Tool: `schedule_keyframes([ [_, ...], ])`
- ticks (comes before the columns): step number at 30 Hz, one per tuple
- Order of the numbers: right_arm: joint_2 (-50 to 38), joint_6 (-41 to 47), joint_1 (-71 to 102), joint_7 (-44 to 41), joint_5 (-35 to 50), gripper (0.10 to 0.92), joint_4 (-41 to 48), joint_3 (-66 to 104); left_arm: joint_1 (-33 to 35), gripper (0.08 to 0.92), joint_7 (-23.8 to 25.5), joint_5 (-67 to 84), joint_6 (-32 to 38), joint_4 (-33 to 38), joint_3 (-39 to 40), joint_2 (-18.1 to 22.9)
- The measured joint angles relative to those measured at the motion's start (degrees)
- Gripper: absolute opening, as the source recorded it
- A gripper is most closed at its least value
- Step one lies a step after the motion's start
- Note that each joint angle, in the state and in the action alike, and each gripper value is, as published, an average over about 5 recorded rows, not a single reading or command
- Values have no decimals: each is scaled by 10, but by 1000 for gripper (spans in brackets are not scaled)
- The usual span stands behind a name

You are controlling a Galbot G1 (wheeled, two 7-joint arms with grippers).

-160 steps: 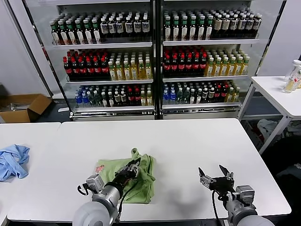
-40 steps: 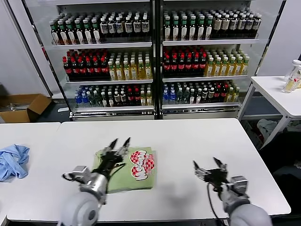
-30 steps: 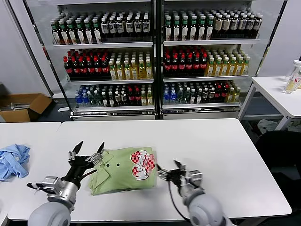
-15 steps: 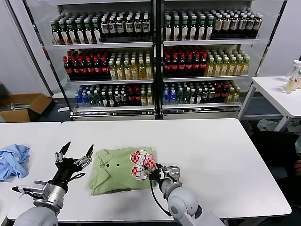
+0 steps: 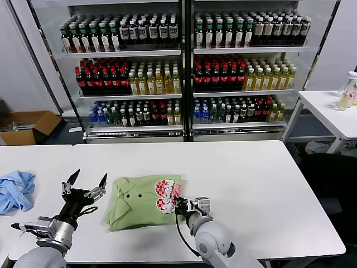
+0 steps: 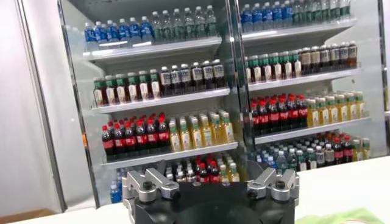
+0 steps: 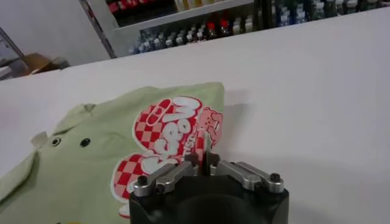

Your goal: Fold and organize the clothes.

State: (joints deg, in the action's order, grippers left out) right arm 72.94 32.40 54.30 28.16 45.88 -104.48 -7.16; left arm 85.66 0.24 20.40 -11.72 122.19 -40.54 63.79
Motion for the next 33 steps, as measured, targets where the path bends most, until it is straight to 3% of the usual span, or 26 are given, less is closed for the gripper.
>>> schedule_keyframes([
  [4,-15,-3,0,-20,-21,105,-22,20,-5,823,6,-4,13,-9,1,-2],
  [14,-89,0,45,-74,-61,118,-77,114,-25,823,23,-12,39,-35,17,4],
  [33,-113,-42,94,-131,-174,638,-120,173,-51,823,48,-42,74,-62,33,17],
])
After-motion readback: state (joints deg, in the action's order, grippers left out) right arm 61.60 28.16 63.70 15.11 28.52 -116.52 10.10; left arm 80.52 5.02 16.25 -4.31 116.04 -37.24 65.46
